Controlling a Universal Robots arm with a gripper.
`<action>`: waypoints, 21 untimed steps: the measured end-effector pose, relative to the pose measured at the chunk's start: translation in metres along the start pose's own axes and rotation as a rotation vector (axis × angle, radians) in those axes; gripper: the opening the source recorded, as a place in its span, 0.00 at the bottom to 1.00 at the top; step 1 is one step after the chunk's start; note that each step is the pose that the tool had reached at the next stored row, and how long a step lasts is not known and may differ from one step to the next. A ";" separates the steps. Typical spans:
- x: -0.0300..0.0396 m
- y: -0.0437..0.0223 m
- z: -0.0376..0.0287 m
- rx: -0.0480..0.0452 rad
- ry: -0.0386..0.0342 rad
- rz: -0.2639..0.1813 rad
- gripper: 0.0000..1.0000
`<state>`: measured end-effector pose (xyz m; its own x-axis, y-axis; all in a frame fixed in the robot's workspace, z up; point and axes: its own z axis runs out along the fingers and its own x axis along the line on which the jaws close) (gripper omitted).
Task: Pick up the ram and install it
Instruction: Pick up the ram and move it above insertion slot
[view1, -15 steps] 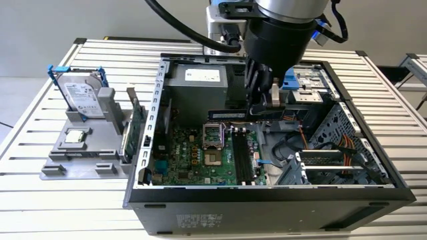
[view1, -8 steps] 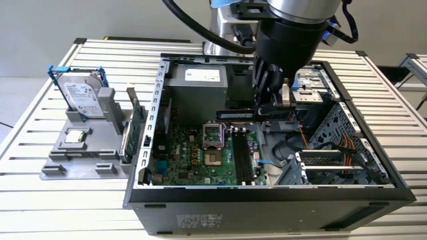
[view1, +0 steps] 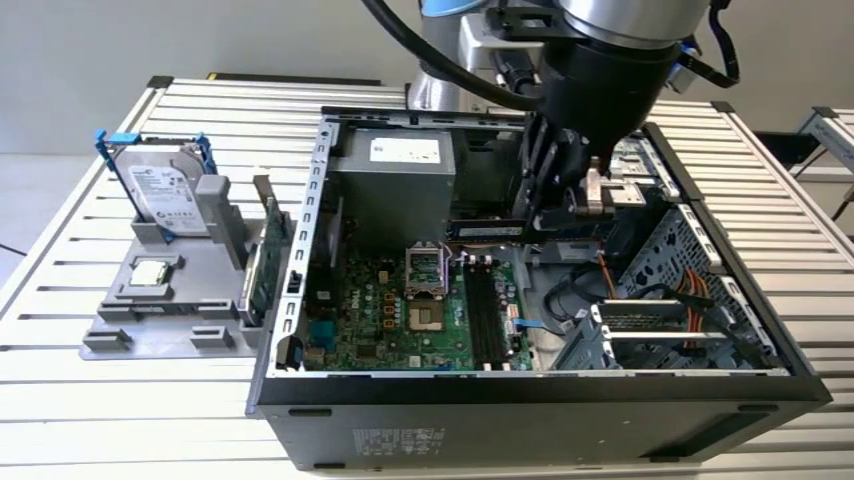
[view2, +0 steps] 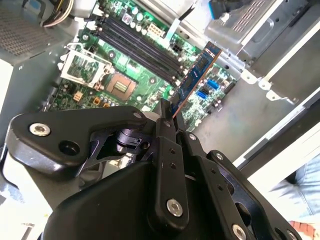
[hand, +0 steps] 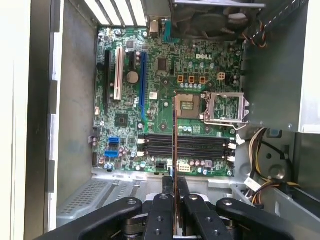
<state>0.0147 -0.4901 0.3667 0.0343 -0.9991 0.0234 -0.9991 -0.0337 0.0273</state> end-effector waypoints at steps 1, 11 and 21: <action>0.0001 -0.0018 -0.0001 0.0000 0.0000 0.000 0.00; 0.0007 -0.0189 -0.0005 0.0000 0.0000 0.000 0.00; 0.0010 -0.0299 -0.0008 0.0000 -0.0001 0.000 0.00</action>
<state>0.0446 -0.4901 0.3667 0.0342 -0.9991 0.0234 -0.9991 -0.0336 0.0273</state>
